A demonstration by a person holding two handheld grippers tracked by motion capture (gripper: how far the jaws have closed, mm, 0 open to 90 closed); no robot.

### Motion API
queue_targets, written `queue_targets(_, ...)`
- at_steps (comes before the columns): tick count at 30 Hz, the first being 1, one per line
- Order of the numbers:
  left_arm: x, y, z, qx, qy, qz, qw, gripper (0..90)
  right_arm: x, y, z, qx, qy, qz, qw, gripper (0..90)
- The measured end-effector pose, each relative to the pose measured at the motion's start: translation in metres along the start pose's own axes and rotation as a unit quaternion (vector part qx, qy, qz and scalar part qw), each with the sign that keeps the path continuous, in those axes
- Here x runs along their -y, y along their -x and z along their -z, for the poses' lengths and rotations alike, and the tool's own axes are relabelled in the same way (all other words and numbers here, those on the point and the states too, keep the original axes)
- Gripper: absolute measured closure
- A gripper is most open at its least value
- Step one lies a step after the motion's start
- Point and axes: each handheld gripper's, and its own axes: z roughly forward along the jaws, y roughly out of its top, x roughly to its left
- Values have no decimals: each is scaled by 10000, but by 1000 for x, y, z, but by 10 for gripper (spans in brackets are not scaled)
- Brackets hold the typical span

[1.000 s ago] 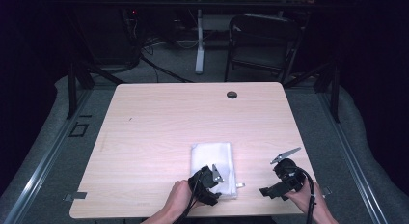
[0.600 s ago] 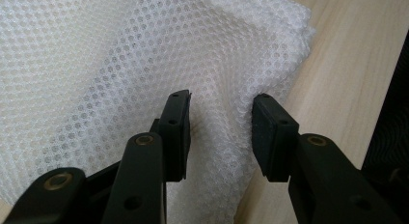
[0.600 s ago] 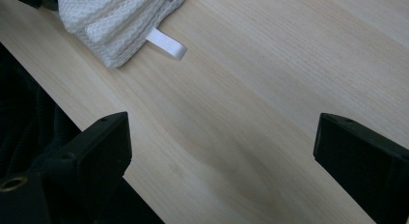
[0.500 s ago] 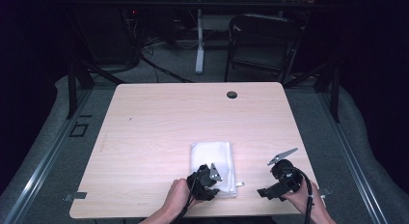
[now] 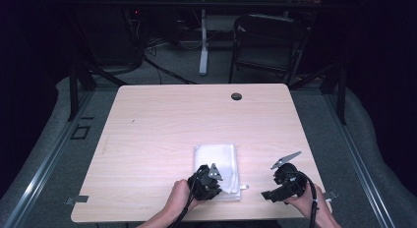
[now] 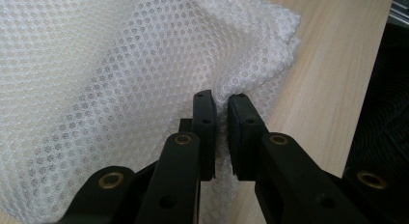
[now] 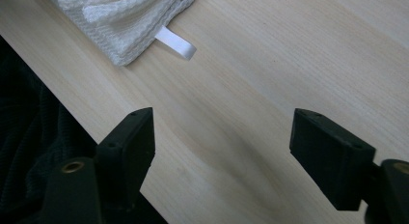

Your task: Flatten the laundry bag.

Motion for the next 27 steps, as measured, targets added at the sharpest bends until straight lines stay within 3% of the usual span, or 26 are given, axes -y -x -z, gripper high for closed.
queue_targets(6, -1, 0, 4, -40, 103, -10, 9999, 835, -3, -4, 1, 39, -18, 157, 9999, 400)
queue_targets(8, -1, -1, 6, -51, 129, -11, 9999, 834, -4, -6, 0, 52, 42, 146, 9999, 495)
queue_targets(10, -1, -2, 7, -53, 150, -8, 9999, 834, -10, -11, -3, 71, 40, 296, 9995, 638)
queue_targets(11, -1, -2, 8, -38, 170, 7, 9998, 834, -10, -11, -3, 71, 40, 296, 9995, 638)
queue_targets(12, -1, -2, 8, -40, 169, -5, 9998, 834, -14, -17, -4, 33, 92, 391, 9992, 734)
queue_targets(16, -1, -2, 10, -46, 284, 13, 9996, 835, -21, -25, -5, -52, 182, 478, 9987, 832)
queue_targets(20, -2, -1, 13, -134, 361, -49, 9992, 834, -30, -33, -15, -135, 128, 649, 9977, 896)
queue_targets(27, -2, -1, 13, -120, 368, -71, 9992, 834, -49, -46, -38, -196, -72, 964, 9951, 900)
